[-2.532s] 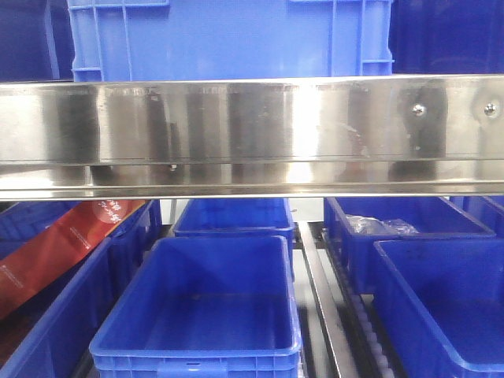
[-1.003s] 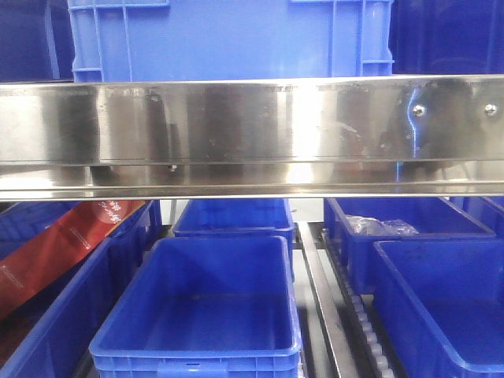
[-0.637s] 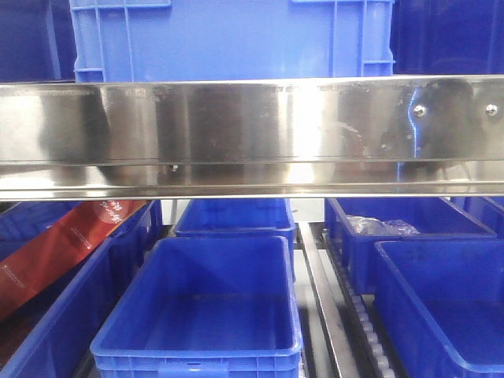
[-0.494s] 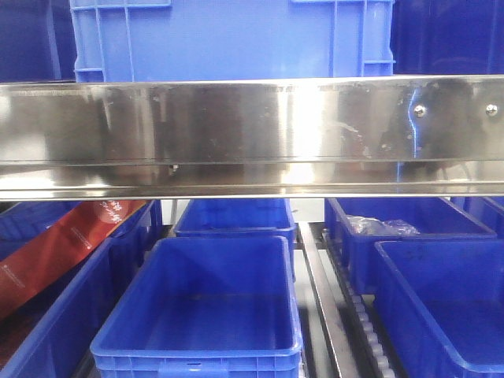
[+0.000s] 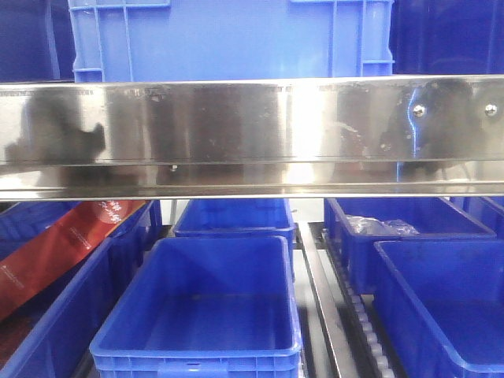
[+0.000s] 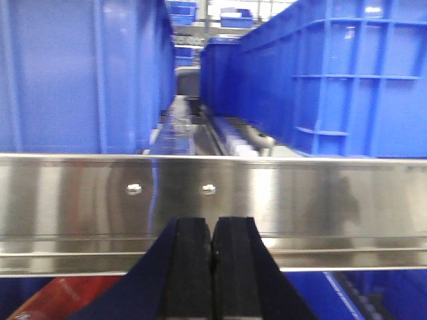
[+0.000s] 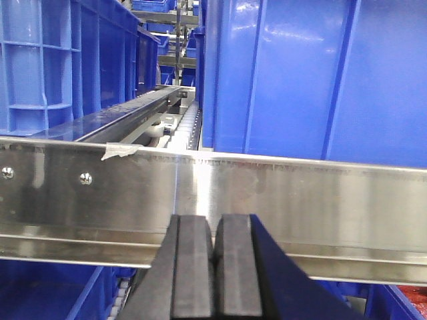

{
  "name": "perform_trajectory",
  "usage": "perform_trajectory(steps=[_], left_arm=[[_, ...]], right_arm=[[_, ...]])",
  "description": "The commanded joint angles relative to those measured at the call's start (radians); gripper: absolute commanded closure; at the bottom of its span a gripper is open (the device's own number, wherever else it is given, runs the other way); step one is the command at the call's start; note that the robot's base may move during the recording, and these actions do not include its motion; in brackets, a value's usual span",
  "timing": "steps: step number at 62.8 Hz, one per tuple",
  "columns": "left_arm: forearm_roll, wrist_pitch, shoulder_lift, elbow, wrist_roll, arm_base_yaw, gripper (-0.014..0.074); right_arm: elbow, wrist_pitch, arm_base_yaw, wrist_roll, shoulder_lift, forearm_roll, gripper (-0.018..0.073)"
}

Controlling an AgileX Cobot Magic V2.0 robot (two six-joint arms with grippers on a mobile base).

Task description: Place valve from conveyor to right shelf box

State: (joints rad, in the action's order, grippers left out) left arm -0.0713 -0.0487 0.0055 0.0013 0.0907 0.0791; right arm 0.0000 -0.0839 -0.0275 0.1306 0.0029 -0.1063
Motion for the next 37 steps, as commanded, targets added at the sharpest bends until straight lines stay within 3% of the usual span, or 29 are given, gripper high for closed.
perform_trajectory(steps=[1, 37], left_arm=[[0.01, 0.012, -0.005, -0.001, 0.008, 0.013, 0.0706], [0.01, 0.012, -0.005, -0.001, 0.008, 0.013, 0.0706]], right_arm=[[0.0, 0.017, 0.003, 0.002, -0.003, 0.008, 0.0721], [0.0, 0.017, 0.003, 0.002, -0.003, 0.008, 0.0721]])
